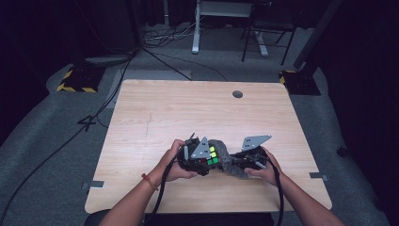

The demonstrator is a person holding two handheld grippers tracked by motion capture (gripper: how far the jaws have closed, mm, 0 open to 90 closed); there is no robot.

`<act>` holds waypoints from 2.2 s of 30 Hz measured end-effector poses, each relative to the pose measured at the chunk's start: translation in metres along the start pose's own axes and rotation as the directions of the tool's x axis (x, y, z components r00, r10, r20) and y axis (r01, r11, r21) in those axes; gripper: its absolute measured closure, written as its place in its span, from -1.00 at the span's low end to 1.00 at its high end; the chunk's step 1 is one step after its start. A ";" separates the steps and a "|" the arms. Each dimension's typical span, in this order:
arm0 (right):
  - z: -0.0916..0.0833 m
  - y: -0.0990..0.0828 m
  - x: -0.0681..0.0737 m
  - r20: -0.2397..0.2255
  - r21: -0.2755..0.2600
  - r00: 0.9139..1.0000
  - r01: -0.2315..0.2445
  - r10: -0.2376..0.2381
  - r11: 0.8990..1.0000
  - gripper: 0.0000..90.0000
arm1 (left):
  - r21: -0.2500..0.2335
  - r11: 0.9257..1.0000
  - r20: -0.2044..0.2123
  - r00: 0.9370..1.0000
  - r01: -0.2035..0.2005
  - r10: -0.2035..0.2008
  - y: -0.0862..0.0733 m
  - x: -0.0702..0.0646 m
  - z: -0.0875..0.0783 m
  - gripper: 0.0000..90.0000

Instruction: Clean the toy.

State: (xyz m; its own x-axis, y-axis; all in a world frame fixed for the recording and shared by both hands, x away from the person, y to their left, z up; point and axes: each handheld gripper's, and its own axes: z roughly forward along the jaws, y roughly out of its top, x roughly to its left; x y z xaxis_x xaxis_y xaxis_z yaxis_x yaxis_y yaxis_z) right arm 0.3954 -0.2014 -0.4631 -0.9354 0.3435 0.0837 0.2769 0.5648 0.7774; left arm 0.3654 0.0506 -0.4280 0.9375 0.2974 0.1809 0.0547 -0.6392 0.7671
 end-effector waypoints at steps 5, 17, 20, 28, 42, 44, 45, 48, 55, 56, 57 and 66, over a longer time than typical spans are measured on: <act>-0.020 0.015 0.013 -0.015 -0.152 0.999 0.032 -0.035 0.988 0.77 | 0.018 1.000 0.029 0.999 -0.016 0.015 0.001 -0.005 0.009 -0.25; -0.005 0.008 0.010 0.039 -0.006 0.999 0.026 -0.026 1.000 0.77 | -0.018 1.000 0.022 1.000 0.012 -0.012 0.002 0.000 -0.002 -0.24; -0.004 0.008 0.008 0.045 0.013 0.999 0.026 -0.026 1.000 0.77 | -0.023 1.000 0.022 1.000 0.014 -0.014 0.001 0.001 -0.003 -0.25; -0.019 0.020 0.025 0.042 -0.126 0.995 0.097 -0.093 0.987 0.77 | 0.013 1.000 0.032 0.999 -0.014 0.014 0.003 -0.004 0.005 -0.24; -0.008 0.011 0.014 0.061 -0.031 0.997 0.056 -0.054 0.998 0.76 | -0.019 1.000 0.019 1.000 0.018 -0.017 0.002 0.002 -0.005 -0.24; -0.013 0.016 0.020 0.054 -0.074 0.996 0.070 -0.066 0.995 0.76 | -0.013 1.000 0.025 1.000 0.013 -0.013 0.003 0.001 -0.003 -0.24; -0.015 0.018 0.023 0.058 -0.097 0.995 0.083 -0.078 0.992 0.76 | -0.012 1.000 0.028 1.000 0.011 -0.010 0.003 0.000 -0.002 -0.24; -0.020 0.021 0.028 0.057 -0.124 0.994 0.097 -0.091 0.987 0.76 | -0.003 1.000 0.028 1.000 0.003 -0.003 0.004 -0.002 0.000 -0.24; -0.010 0.015 0.018 0.048 -0.016 0.997 0.053 -0.053 0.998 0.76 | -0.026 1.000 0.023 1.000 0.017 -0.016 0.004 0.001 -0.005 -0.24; -0.007 0.013 0.017 0.036 0.020 0.998 0.041 -0.042 0.999 0.76 | -0.031 0.999 0.021 1.000 0.017 -0.017 0.005 0.002 -0.007 -0.24; -0.004 0.012 0.016 0.030 0.059 0.999 0.042 -0.044 0.997 0.76 | -0.041 0.999 0.023 1.000 0.021 -0.020 0.005 0.003 -0.009 -0.25; -0.003 0.013 0.021 0.065 0.039 0.996 0.065 -0.068 0.997 0.75 | -0.051 0.998 0.014 0.999 0.033 -0.032 0.004 0.006 -0.013 -0.24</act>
State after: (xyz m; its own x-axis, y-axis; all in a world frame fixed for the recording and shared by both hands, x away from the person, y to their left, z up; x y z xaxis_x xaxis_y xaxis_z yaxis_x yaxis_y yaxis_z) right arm 0.3787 -0.1891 -0.4488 -0.9357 0.3525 -0.0099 0.2237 0.6150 0.7562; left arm 0.3665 0.0589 -0.4153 0.9399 0.3079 0.1477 0.0678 -0.5921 0.8030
